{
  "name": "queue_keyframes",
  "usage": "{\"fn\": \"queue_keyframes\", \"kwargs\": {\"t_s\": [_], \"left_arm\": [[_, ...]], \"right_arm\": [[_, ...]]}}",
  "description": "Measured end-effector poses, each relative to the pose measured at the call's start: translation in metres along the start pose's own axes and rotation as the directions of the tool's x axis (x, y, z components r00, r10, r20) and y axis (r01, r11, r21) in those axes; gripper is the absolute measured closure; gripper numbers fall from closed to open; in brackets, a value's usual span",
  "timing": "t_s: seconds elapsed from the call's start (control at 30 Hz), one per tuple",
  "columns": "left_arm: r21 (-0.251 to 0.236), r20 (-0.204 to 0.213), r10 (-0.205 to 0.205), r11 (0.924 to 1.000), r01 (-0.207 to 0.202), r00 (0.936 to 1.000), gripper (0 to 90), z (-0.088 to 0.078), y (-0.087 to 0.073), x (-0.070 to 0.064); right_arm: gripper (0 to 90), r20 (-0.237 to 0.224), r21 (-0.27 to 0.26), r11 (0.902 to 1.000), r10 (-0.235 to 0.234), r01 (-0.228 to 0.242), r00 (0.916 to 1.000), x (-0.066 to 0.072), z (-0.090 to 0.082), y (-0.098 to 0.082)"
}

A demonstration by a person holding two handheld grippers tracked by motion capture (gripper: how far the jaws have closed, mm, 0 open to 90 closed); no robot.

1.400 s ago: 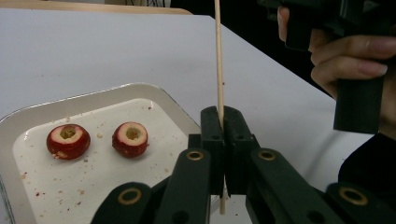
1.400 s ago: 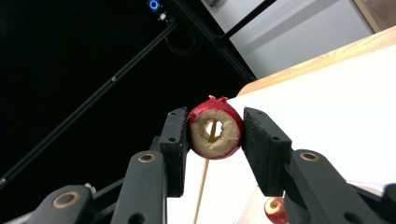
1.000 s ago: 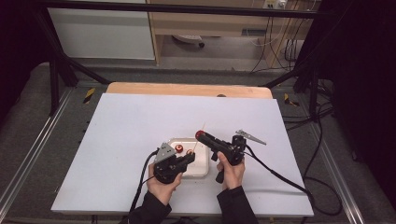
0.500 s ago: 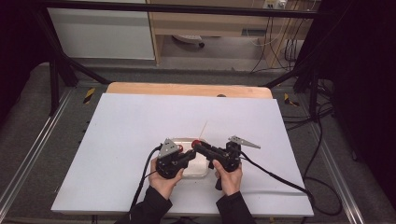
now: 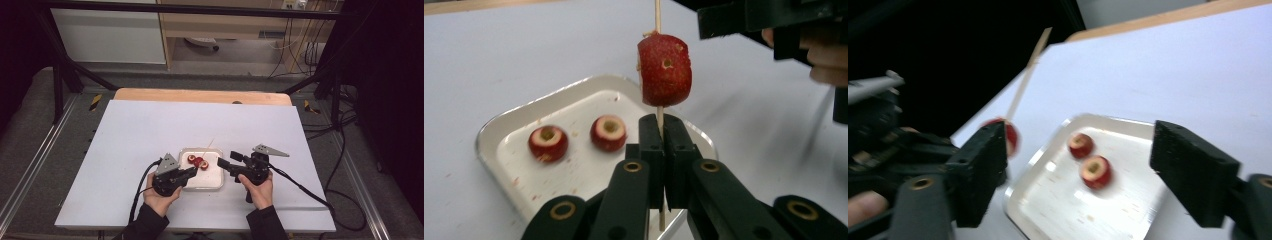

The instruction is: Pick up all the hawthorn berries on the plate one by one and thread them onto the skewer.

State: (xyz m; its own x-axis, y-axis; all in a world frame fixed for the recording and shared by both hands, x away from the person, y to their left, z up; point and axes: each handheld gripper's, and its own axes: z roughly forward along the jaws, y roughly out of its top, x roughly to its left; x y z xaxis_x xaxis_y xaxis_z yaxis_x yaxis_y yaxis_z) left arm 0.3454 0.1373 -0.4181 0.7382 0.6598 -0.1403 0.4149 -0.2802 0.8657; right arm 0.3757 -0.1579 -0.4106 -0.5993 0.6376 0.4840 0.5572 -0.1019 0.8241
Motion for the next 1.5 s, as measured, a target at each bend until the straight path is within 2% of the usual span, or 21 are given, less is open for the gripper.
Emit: {"fn": "queue_keyframes", "kwargs": {"t_s": [0.13, 0.27, 0.33, 0.43, 0.57, 0.63, 0.77, 0.83, 0.87, 0.9, 0.93, 0.97, 1.0, 1.07, 1.13, 1.27, 1.33, 1.37, 1.5], "left_arm": [[0.038, -0.016, 0.017, 0.9992, -0.016, 0.9997, 87.9, -0.015, -0.012, 0.008], [0.059, -0.022, 0.018, 0.9981, -0.016, 0.9996, 87.9, -0.031, -0.020, 0.017], [0.075, -0.018, 0.018, 0.9970, -0.016, 0.9997, 87.9, -0.039, -0.024, 0.023], [0.090, -0.030, 0.014, 0.9959, -0.011, 0.9994, 87.9, -0.050, -0.030, 0.030], [0.102, -0.039, 0.015, 0.9947, -0.011, 0.9991, 87.9, -0.056, -0.039, 0.033], [0.113, -0.039, 0.025, 0.9934, -0.020, 0.9989, 87.9, -0.055, -0.040, 0.034], [0.133, -0.042, 0.045, 0.9903, -0.039, 0.9981, 87.9, -0.055, -0.043, 0.035], [0.134, -0.042, 0.042, 0.9903, -0.036, 0.9982, 87.9, -0.055, -0.045, 0.035], [0.134, -0.042, 0.040, 0.9903, -0.034, 0.9983, 87.9, -0.056, -0.045, 0.036], [0.136, -0.043, 0.042, 0.9901, -0.036, 0.9982, 87.9, -0.056, -0.046, 0.036], [0.135, -0.045, 0.041, 0.9903, -0.035, 0.9981, 87.9, -0.057, -0.046, 0.037], [0.133, -0.045, 0.038, 0.9906, -0.032, 0.9982, 87.9, -0.057, -0.046, 0.037], [0.133, -0.045, 0.037, 0.9907, -0.031, 0.9983, 87.9, -0.057, -0.046, 0.038], [0.134, -0.047, 0.035, 0.9905, -0.028, 0.9983, 87.9, -0.057, -0.047, 0.038], [0.136, -0.047, 0.035, 0.9903, -0.029, 0.9983, 87.9, -0.057, -0.047, 0.038], [0.140, -0.045, 0.035, 0.9898, -0.028, 0.9984, 87.9, -0.055, -0.047, 0.038], [0.139, -0.046, 0.034, 0.9900, -0.027, 0.9984, 87.9, -0.056, -0.048, 0.038], [0.137, -0.046, 0.032, 0.9902, -0.026, 0.9984, 87.9, -0.056, -0.047, 0.039], [0.138, -0.044, 0.032, 0.9901, -0.026, 0.9985, 87.9, -0.055, -0.047, 0.038]], "right_arm": [[10.2, 0.026, 0.085, 0.9942, -0.067, 0.065, 0.9974, -0.006, 0.000, -0.001], [8.6, 0.033, 0.167, 0.9815, -0.101, 0.095, 0.9943, -0.008, 0.001, -0.002], [7.6, 0.044, 0.214, 0.9692, -0.134, 0.121, 0.9900, -0.008, 0.003, 0.001], [7.0, 0.052, 0.288, 0.9427, -0.192, 0.169, 0.9801, -0.006, 0.007, 0.007], [8.1, 0.053, 0.348, 0.9165, -0.229, 0.197, 0.9720, -0.001, 0.018, 0.016], [8.7, 0.058, 0.393, 0.8956, -0.252, 0.210, 0.9660, 0.002, 0.025, 0.023], [9.5, 0.050, 0.478, 0.8406, -0.315, 0.255, 0.9477, 0.011, 0.043, 0.036], [9.6, 0.050, 0.522, 0.8110, -0.339, 0.265, 0.9394, 0.016, 0.053, 0.040], [9.9, 0.049, 0.535, 0.7984, -0.356, 0.276, 0.9333, 0.018, 0.058, 0.041], [10.5, 0.044, 0.551, 0.7860, -0.362, 0.280, 0.9312, 0.019, 0.062, 0.042], [11.6, 0.039, 0.574, 0.7708, -0.363, 0.277, 0.9310, 0.021, 0.067, 0.042], [12.4, 0.039, 0.600, 0.7507, -0.373, 0.277, 0.9270, 0.023, 0.074, 0.043], [13.2, 0.042, 0.616, 0.7372, -0.384, 0.278, 0.9225, 0.023, 0.078, 0.042], [16.0, 0.037, 0.650, 0.7031, -0.408, 0.289, 0.9121, 0.025, 0.087, 0.043], [19.9, 0.032, 0.672, 0.6843, -0.409, 0.283, 0.9119, 0.027, 0.095, 0.044], [26.1, 0.031, 0.690, 0.6744, -0.391, 0.264, 0.9199, 0.029, 0.109, 0.045], [29.3, 0.037, 0.705, 0.6641, -0.385, 0.249, 0.9221, 0.030, 0.115, 0.045], [30.7, 0.042, 0.708, 0.6634, -0.381, 0.241, 0.9238, 0.030, 0.117, 0.044], [37.5, 0.065, 0.711, 0.6768, -0.336, 0.192, 0.9397, 0.028, 0.124, 0.042]]}}
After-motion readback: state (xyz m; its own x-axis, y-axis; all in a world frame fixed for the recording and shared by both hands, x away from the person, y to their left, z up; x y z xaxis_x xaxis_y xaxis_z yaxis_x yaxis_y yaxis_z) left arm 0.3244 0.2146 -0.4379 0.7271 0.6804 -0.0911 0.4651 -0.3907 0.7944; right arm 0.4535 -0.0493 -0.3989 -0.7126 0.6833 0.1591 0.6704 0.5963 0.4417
